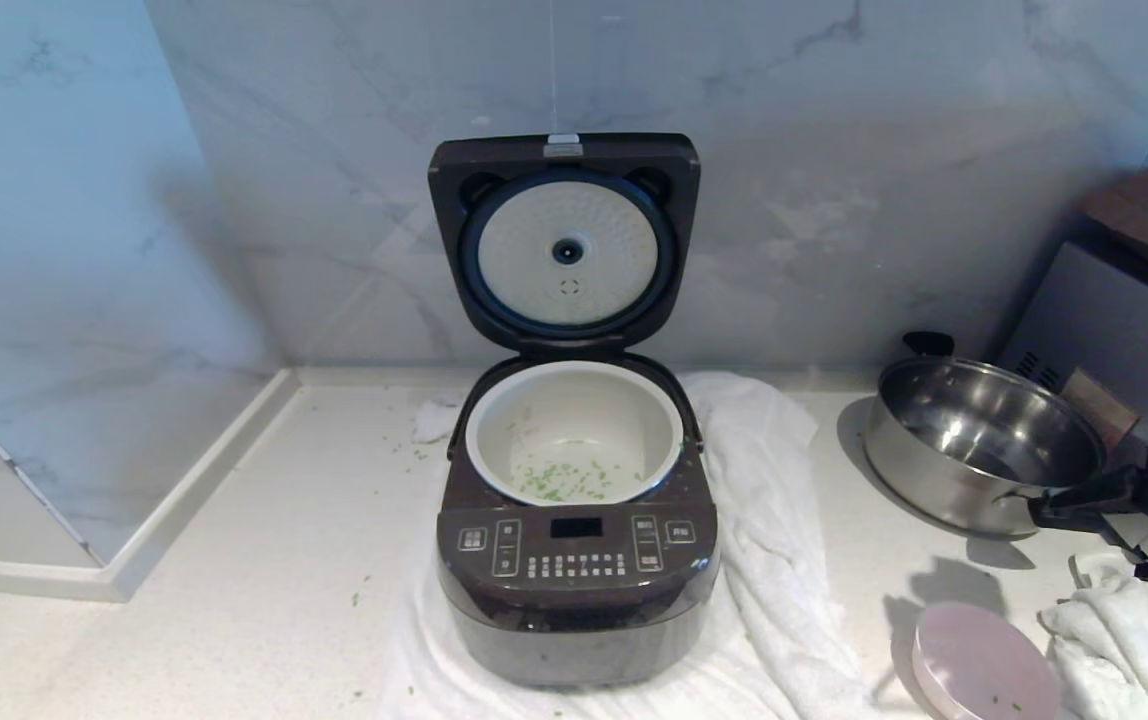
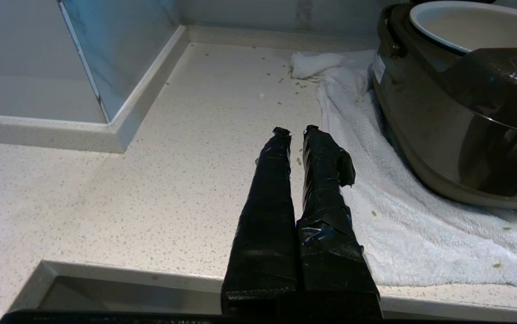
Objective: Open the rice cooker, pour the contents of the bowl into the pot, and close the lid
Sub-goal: Close the rice cooker
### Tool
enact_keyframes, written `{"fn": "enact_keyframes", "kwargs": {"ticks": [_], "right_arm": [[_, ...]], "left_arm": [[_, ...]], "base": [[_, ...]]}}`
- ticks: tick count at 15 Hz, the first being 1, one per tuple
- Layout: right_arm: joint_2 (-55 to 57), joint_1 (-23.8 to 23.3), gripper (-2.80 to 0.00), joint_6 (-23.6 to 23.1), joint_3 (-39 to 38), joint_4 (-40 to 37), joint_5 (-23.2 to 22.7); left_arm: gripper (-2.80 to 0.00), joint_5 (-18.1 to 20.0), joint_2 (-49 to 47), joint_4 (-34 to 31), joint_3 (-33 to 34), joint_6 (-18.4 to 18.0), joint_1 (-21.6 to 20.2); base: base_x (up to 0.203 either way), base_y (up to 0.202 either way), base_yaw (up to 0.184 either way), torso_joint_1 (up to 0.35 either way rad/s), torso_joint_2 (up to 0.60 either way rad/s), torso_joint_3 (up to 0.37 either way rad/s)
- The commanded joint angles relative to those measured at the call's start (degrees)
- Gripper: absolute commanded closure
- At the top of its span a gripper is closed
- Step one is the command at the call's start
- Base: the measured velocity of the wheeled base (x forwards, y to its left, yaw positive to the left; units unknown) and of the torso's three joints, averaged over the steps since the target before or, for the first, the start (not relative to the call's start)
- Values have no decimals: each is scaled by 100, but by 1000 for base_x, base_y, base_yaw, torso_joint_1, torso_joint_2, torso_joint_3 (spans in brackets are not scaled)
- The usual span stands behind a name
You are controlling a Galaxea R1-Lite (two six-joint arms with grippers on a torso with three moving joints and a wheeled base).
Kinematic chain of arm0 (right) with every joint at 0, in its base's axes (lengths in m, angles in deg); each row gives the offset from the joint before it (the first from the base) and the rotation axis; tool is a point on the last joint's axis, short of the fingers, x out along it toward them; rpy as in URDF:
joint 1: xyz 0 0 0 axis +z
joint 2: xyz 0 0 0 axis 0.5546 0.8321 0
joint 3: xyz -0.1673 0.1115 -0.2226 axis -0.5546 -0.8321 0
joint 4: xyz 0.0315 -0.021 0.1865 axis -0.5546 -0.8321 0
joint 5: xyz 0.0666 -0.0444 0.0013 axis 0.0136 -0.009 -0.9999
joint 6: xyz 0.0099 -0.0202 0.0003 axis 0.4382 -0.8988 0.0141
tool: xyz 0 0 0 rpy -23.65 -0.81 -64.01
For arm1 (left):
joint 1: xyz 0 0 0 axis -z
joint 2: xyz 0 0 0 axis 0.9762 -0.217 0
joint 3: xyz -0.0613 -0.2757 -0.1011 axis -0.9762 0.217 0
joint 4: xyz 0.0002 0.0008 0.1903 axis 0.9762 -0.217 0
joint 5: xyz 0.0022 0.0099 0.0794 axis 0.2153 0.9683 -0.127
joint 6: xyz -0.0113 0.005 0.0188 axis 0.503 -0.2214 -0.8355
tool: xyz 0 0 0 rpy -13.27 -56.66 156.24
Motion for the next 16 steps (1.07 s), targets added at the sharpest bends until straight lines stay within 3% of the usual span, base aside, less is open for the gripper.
{"fn": "enact_keyframes", "kwargs": {"ticks": [1,6,9,11,16], "right_arm": [[-271,102,0,-7,117,-130,50],[-240,151,0,-292,218,208,661],[-229,157,0,-307,638,649,717],[69,158,0,-306,1196,1010,726],[1851,192,0,-255,3710,1281,505]], "left_arm": [[0,-1,-7,4,9,3,0],[0,-1,-7,4,9,3,0],[0,-1,-7,4,9,3,0],[0,-1,-7,4,9,3,0],[0,-1,-7,4,9,3,0]], "base": [[0,0,0,0,0,0],[0,0,0,0,0,0],[0,0,0,0,0,0],[0,0,0,0,0,0],[0,0,0,0,0,0]]}}
